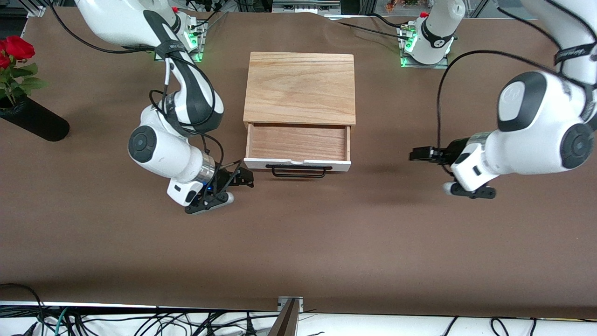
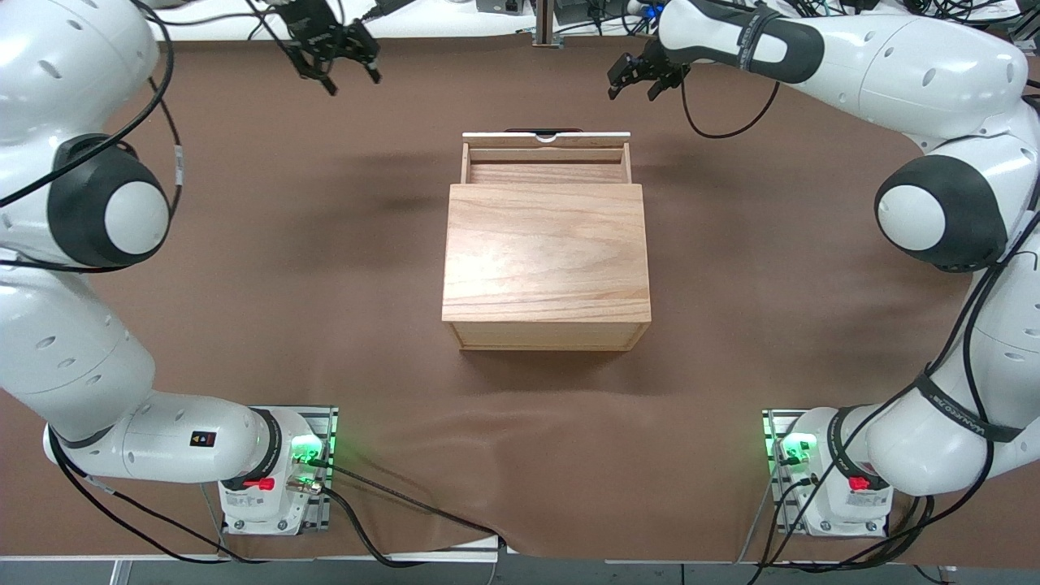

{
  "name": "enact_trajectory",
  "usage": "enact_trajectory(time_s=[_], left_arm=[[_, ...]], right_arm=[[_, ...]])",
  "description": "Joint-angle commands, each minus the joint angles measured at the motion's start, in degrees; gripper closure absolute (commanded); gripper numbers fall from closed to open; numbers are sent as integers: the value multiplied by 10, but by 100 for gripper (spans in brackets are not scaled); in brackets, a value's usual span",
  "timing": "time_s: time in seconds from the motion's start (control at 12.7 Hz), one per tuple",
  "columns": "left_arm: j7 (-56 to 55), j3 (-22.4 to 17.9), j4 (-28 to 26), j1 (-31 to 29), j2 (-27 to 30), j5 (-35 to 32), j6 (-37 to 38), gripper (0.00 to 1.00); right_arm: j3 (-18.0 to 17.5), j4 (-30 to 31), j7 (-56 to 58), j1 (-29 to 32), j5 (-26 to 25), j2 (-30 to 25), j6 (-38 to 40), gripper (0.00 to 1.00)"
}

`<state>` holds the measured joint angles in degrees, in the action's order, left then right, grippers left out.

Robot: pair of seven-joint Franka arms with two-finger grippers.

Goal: Close drawer with both arms simultaneously
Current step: 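Move the right gripper and the left gripper toward the drawer front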

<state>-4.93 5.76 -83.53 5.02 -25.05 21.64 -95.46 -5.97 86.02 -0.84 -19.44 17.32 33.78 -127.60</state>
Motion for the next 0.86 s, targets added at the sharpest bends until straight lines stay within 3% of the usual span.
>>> enact_trajectory(time_s=[0.0, 0.31, 0.79], left_arm=[[-36, 0, 18, 39, -51, 45, -50, 0], [-90, 0, 27, 78, -99, 137, -143, 0], [-153, -1, 39, 145, -146, 147, -209, 0]], right_arm=[[1, -7, -1, -18, 14, 9, -4, 0], [0, -6, 0, -34, 14, 24, -2, 0], [0, -6, 7, -41, 14, 23, 31, 0]])
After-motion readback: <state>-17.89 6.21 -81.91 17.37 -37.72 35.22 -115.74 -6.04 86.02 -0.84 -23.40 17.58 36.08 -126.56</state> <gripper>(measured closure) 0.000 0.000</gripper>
